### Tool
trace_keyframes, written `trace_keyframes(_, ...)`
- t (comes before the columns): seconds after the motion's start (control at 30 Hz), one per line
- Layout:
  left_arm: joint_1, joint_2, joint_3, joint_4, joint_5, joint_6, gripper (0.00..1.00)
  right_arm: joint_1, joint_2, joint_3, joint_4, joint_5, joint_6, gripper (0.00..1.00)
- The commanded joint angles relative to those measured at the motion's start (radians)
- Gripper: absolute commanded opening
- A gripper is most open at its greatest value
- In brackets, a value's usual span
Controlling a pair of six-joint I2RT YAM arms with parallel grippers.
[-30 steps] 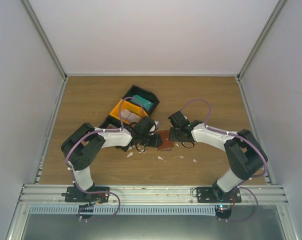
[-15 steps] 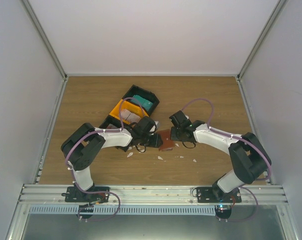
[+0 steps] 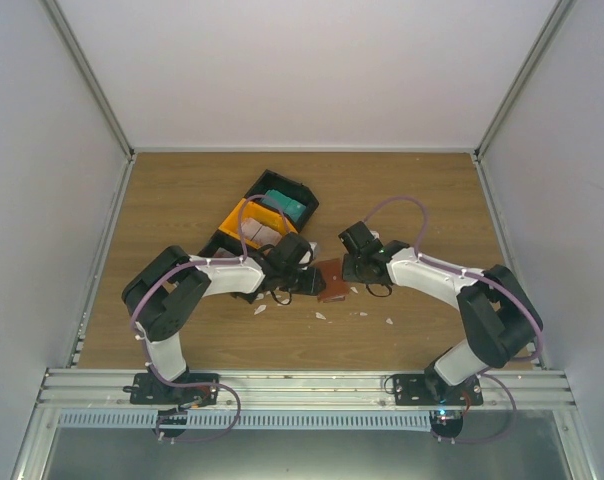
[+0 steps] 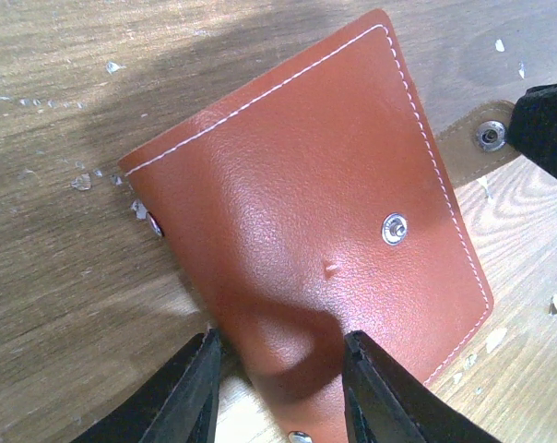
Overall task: Put the credit cards into the card holder
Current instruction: Close the card holder at the center of the board.
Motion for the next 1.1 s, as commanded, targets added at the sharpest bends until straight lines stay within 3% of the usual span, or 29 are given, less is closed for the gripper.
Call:
trace_keyframes(0.0,-0.014,0.001,-0.043,-0.058,-0.011,-0.015,0.39,0.005,-0.012,0.000,0.002,0.029,-0.013,0.01)
trace_keyframes(0.57,-0.013,-0.097,-0.098,0.001,-0.164,-0.126,0.53,0.000,-0.092,-0.102,0.205,-0.230,-0.403,0.00)
trace_keyframes(0.9,-0.013,-0.034,-0.074,0.031,-0.127,-0.125,0.51,-0.011,-0.103,-0.110,0.244,-0.311,-0.426,0.01)
trace_keyframes(1.07,-0.013,-0.002,-0.053,0.021,-0.122,-0.111,0.44,-0.018,-0.083,-0.112,0.259,-0.354,-0.434,0.00)
